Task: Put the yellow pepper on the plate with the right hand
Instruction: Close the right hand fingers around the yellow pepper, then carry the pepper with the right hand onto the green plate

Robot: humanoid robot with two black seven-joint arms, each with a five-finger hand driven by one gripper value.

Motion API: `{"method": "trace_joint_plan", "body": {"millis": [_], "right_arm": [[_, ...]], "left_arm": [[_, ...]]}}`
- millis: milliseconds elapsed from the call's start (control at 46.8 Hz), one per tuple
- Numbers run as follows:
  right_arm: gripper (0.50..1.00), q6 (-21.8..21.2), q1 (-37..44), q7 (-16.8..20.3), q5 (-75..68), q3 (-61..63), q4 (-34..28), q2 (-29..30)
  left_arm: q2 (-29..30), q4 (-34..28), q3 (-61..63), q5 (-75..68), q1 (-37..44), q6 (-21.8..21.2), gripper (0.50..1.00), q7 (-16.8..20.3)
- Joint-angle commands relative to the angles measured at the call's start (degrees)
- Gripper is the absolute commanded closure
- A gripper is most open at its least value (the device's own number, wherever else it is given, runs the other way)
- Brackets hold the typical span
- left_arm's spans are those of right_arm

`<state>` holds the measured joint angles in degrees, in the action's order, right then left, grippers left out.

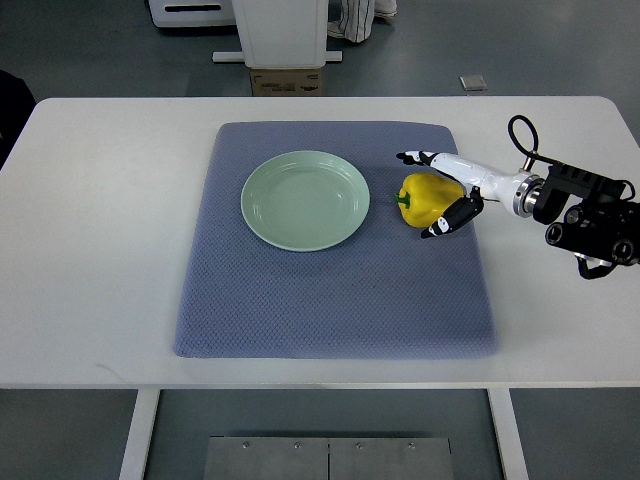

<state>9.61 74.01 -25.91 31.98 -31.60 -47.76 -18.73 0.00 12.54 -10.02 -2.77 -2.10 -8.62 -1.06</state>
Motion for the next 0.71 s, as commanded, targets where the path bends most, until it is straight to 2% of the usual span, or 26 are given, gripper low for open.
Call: {"method": "trace_joint_plan", "body": {"millis": [0, 107, 171, 235, 278, 321, 428, 684], "right_arm": [[0.582, 0.23, -0.1, -0.29, 0.01, -0.82, 0.47, 0.54], [0.63, 0.23, -0.1, -0.37, 0.01, -1.09, 0.56, 0.8], [0.693, 0.15, -0.1, -0.37, 0.1, -1.35, 0.82, 0.98], [0.826, 0.23, -0.1, -0.29, 0.1, -2.05, 1.61, 1.76], [0.898, 0.23, -0.19, -0.29, 0.01, -2.58, 2.66, 2.82], [0.994, 0.32, -0.19, -0.29, -0.08, -2.67, 3.98, 3.79], [1.0, 0.76, -0.27, -0.64, -0.34, -2.67, 6.01, 5.28], [1.0, 1.9, -0.01, -3.01, -1.66, -1.97, 6.01, 5.2]], "left_arm": [[0.0, 0.03, 0.0, 0.04, -0.01, 0.0, 0.5, 0.0], [0.0, 0.03, 0.0, 0.04, -0.01, 0.0, 0.5, 0.0], [0.0, 0.03, 0.0, 0.04, -0.01, 0.0, 0.5, 0.0], [0.0, 0.03, 0.0, 0.04, -0.01, 0.0, 0.5, 0.0], [0.0, 0.03, 0.0, 0.04, -0.01, 0.0, 0.5, 0.0], [0.0, 0.03, 0.0, 0.04, -0.01, 0.0, 0.5, 0.0], [0.0, 0.03, 0.0, -0.05, -0.01, 0.0, 0.5, 0.0], [0.0, 0.03, 0.0, 0.04, -0.01, 0.0, 0.5, 0.0]]}}
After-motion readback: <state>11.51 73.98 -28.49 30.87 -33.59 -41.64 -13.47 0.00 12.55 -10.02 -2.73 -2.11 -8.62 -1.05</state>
